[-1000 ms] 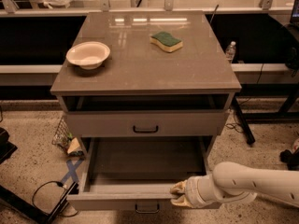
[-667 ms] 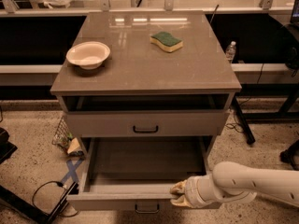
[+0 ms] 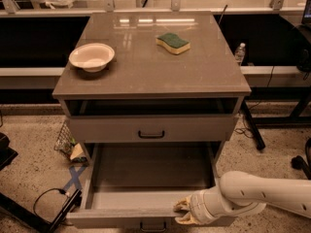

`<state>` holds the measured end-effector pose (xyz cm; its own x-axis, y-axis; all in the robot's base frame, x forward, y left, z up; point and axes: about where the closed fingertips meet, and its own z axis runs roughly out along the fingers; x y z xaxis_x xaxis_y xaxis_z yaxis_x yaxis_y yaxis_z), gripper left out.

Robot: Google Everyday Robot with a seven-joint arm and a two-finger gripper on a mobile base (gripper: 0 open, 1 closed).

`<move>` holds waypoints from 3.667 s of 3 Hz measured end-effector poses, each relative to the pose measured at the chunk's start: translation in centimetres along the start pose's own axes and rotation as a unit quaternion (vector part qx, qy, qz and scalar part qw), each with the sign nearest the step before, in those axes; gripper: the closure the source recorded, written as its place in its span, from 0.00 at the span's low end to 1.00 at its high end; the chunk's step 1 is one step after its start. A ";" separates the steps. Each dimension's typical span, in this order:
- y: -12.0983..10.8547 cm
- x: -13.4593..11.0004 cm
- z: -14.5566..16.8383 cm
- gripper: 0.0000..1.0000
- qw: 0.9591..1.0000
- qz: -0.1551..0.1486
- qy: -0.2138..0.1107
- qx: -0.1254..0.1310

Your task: Open middle drawer

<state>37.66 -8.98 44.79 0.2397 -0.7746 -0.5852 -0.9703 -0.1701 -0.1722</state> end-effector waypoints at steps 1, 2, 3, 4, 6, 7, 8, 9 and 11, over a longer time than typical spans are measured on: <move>0.0 0.0 0.0 0.59 1.000 0.000 0.000 0.000; 0.1 -0.1 0.1 0.28 1.000 0.000 -0.001 -0.002; 0.1 -0.1 0.2 0.05 1.000 -0.001 -0.002 -0.003; 0.1 -0.2 0.1 0.00 1.000 0.000 0.001 -0.003; -1.4 -1.3 -7.8 0.18 0.995 0.025 0.097 -0.004; -4.9 -0.8 -13.8 0.41 0.989 0.036 0.139 0.039; -8.2 1.7 -16.7 0.64 0.984 0.028 0.151 0.091; -8.5 6.9 -14.5 0.95 0.976 0.042 0.171 0.129; -8.8 9.5 -10.8 1.00 0.971 0.047 0.189 0.137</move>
Offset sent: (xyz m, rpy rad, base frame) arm 0.0000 0.0000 0.0000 0.0000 0.0001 0.0001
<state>48.09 -21.40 49.29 0.0698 -0.9557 -0.2858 -0.9293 0.0419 -0.3671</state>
